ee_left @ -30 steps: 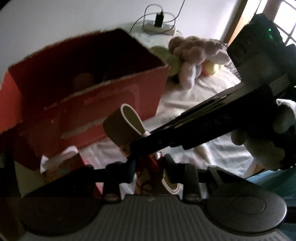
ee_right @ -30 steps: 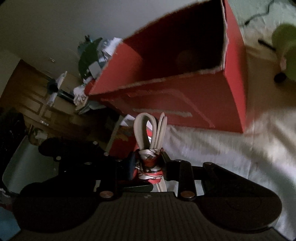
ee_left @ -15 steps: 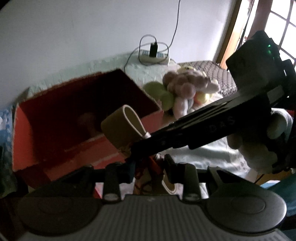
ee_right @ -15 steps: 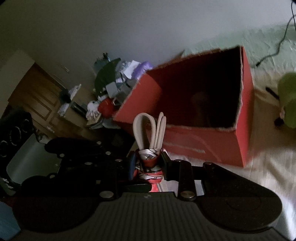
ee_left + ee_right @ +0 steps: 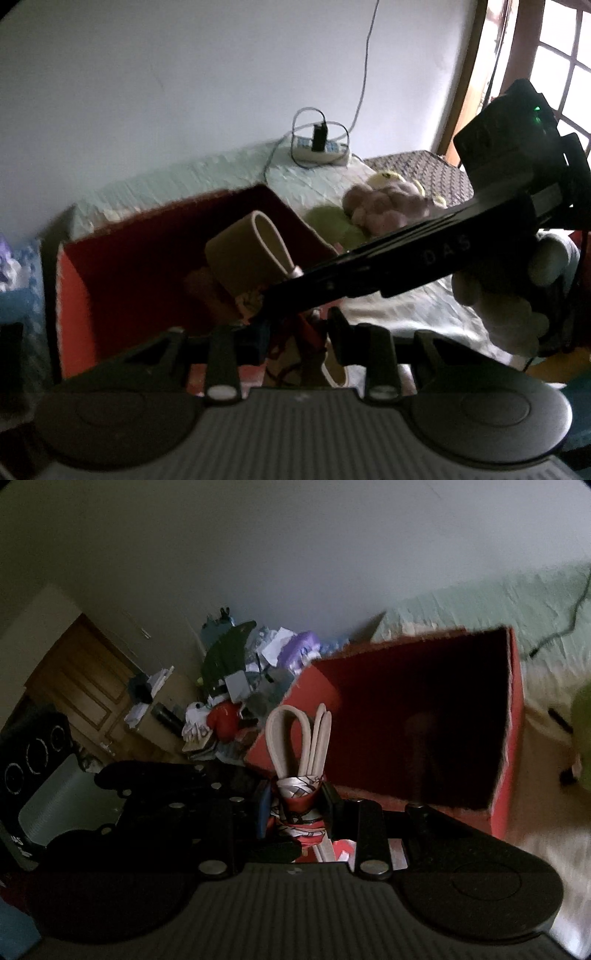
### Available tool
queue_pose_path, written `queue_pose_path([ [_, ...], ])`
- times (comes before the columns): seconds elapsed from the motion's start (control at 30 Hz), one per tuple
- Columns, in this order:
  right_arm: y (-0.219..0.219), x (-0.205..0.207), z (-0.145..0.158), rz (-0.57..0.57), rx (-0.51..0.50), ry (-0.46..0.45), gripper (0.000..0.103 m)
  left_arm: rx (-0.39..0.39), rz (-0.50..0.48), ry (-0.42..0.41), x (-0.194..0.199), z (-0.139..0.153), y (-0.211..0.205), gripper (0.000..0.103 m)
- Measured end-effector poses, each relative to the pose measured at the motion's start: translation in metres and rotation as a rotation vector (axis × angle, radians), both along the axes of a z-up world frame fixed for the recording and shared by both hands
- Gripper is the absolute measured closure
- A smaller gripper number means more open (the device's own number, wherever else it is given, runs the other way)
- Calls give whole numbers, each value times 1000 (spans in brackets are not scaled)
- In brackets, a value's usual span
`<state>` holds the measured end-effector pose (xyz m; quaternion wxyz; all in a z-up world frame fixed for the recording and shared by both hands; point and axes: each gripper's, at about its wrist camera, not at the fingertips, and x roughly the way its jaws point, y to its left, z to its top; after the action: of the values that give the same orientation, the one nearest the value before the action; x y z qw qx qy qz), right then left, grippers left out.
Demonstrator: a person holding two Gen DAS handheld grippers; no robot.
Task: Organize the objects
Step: 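Carry the looped item over the red box with the right gripper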
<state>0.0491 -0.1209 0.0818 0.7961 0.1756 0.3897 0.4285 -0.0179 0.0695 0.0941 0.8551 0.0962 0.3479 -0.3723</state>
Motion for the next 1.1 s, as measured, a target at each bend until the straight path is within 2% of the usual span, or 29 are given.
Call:
queue_pose_path([
  [0.13,10,16,9,-11,15,-27,72,3,17,-36,20,8,3,70],
  [0.37,30,53,8,-46,38,0,72,13,65,-49,61,8,9,70],
  [0.6,50,82,-13,-68,-19,32,72,15,123,47,108,-20,15,70],
  [0.87,62,115,-50,-77,-90,167,72,30,167,206,151,-66,13,70],
  [1.1,69,126,-69,-90,-201,272,72,115,171,294,172,-92,-2,68],
])
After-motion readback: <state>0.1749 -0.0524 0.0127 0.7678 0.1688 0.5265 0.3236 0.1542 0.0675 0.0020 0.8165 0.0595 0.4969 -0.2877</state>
